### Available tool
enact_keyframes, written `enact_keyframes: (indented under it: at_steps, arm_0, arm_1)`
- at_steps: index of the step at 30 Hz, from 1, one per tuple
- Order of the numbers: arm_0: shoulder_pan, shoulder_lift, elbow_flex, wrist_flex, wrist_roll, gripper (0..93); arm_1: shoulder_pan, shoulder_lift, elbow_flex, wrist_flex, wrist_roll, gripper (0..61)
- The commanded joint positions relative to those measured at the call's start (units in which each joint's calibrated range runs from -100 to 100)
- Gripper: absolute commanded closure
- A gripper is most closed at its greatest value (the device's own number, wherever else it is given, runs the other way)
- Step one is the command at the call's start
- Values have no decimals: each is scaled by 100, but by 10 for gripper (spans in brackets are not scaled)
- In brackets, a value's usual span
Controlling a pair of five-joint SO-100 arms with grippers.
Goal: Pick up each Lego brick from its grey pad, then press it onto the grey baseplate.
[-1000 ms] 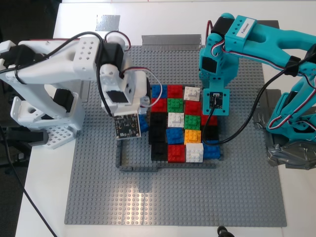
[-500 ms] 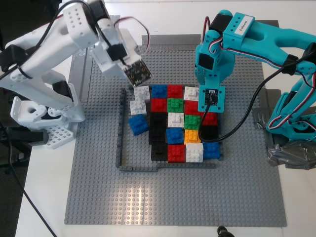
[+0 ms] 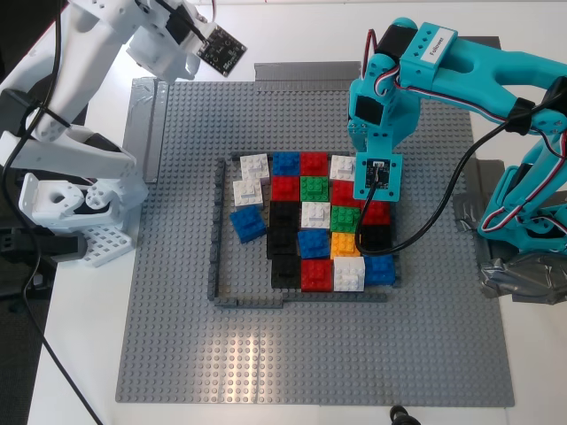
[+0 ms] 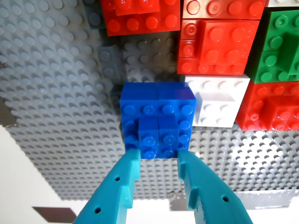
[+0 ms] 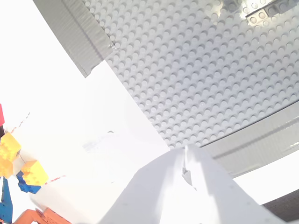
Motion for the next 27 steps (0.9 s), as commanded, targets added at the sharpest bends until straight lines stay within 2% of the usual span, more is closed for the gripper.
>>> enact_keyframes:
  at_steps: [1,8,22,27]
  arm_0:
    - [-40,-17,-180,-23,-5,927]
    - [-40,-17,-171,1,-1,927]
    - [-47,-17,109,-32,-1,927]
    - [-40,-17,91,-32,-1,927]
  arm_1:
    - [-167,243,-410,-111,-10,612]
    - [-189,792,-1132,-46,132,612]
    - [-508,2895,-3723,434,137,612]
    - [-711,2886,-3624,206,73,612]
